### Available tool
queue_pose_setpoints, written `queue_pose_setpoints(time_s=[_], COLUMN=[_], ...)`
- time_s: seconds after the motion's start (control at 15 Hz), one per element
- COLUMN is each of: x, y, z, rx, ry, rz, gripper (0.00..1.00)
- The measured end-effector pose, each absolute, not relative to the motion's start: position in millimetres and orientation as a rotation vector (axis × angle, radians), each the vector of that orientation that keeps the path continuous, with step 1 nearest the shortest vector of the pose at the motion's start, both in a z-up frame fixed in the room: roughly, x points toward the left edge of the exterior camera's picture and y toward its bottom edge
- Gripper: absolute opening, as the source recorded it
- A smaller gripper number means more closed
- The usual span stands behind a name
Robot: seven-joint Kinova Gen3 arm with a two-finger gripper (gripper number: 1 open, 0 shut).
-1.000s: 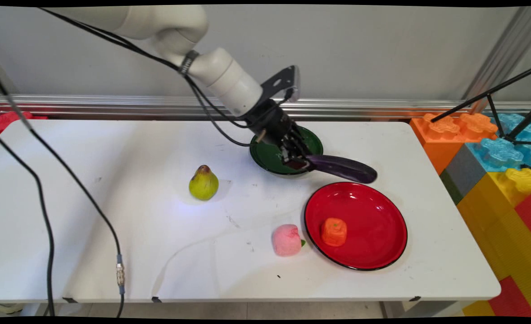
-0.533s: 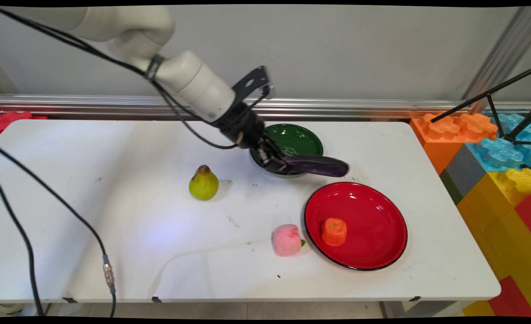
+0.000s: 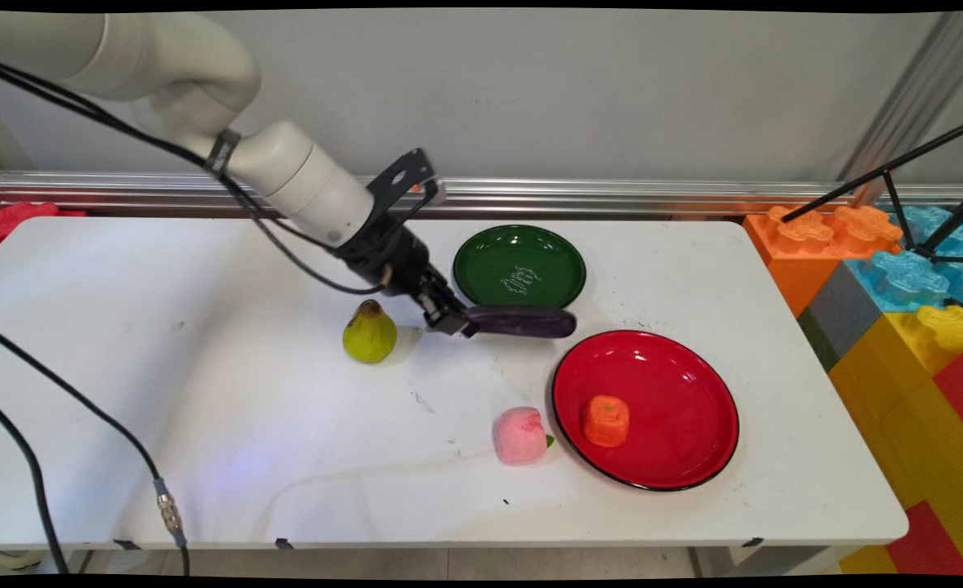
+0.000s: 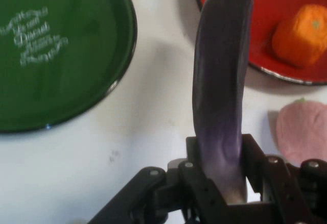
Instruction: Place the picked object on the table
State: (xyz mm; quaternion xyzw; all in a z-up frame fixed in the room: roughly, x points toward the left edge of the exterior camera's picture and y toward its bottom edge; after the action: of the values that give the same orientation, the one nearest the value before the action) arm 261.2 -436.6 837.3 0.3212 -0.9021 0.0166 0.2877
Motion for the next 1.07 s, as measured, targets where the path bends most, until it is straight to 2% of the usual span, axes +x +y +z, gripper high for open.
queue_pose_setpoints(time_s=[1.07], x=[280], y=[-439], z=[778], rx=[1.014], ry=[-2.404], rz=[0.002], gripper=[0.00])
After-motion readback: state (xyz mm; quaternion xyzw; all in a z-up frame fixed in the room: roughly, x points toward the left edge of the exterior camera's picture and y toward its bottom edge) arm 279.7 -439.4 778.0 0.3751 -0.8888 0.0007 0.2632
